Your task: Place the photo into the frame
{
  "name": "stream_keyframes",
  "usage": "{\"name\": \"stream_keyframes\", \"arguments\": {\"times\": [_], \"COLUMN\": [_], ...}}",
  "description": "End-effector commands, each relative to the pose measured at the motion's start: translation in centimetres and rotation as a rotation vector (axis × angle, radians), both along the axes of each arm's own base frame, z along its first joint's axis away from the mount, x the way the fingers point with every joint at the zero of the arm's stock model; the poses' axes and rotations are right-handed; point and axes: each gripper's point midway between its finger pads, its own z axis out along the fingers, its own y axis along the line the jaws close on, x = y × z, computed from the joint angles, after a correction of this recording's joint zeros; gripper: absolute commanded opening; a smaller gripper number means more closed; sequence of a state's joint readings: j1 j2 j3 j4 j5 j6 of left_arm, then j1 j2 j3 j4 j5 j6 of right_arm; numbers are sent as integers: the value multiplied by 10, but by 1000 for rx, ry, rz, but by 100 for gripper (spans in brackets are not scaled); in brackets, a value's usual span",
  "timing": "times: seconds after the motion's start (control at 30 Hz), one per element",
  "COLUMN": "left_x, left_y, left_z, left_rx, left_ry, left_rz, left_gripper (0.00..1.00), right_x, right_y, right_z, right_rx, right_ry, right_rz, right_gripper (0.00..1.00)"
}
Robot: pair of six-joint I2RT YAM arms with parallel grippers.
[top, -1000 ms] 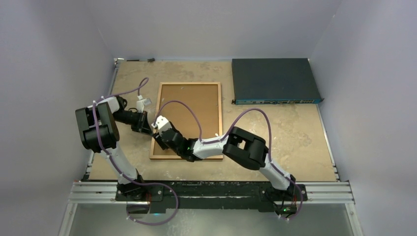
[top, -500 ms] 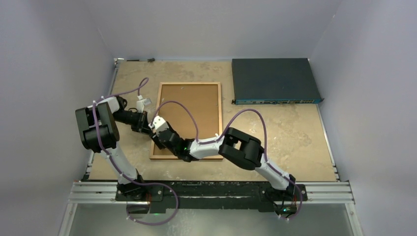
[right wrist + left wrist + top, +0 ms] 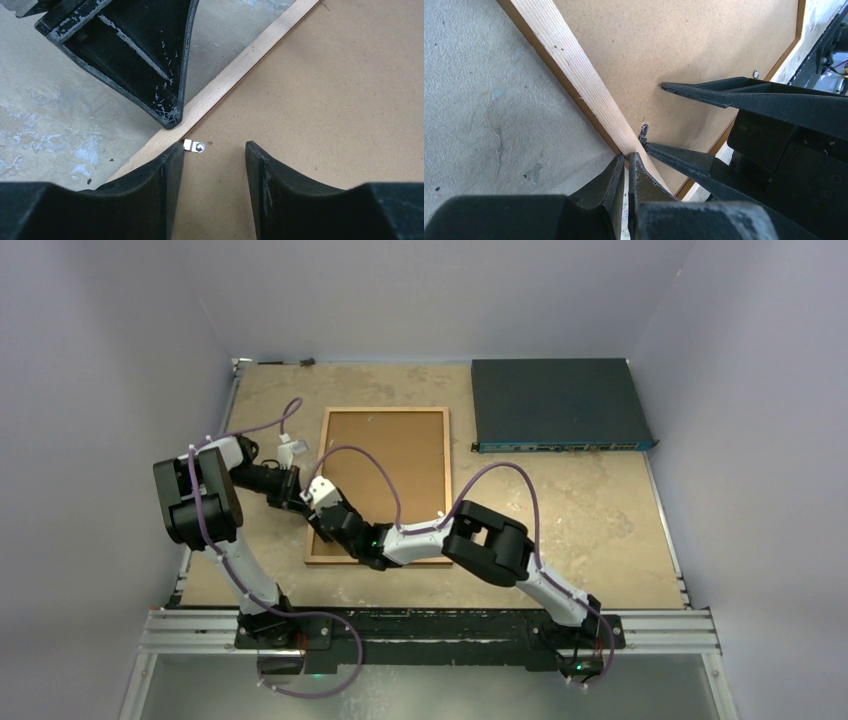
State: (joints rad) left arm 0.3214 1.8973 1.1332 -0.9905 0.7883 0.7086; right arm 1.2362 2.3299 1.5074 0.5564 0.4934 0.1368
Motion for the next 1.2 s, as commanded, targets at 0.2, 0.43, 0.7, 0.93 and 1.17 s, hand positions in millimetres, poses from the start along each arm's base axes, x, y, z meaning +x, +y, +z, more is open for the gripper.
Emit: {"name": "stream_keyframes", "arguments": {"times": [0.2, 0.43, 0.7, 0.93, 1.17], "left_x": [-4, -4, -3, -2, -7], "left_y": [3, 3, 7, 26, 42], "left_z": [-18, -15, -7, 2, -12], "left_rx": [25, 21, 25, 103, 236], "left_ry": [-12, -22, -35, -76, -139], "left_rz": [-61, -64, -78, -108, -150], "left_gripper": [0, 0, 0, 0, 0], "right_x": [-2, -1, -14, -8, 33], "right_y": [9, 11, 10, -56, -174], "right_z": [-18, -19, 51, 109, 83], "right_rx": [-15, -12, 100, 216, 203], "right_ry": [34, 41, 180, 332, 445], "right_rz": [11, 6, 79, 16, -234], "right_gripper": [51, 50, 68, 86, 99]}}
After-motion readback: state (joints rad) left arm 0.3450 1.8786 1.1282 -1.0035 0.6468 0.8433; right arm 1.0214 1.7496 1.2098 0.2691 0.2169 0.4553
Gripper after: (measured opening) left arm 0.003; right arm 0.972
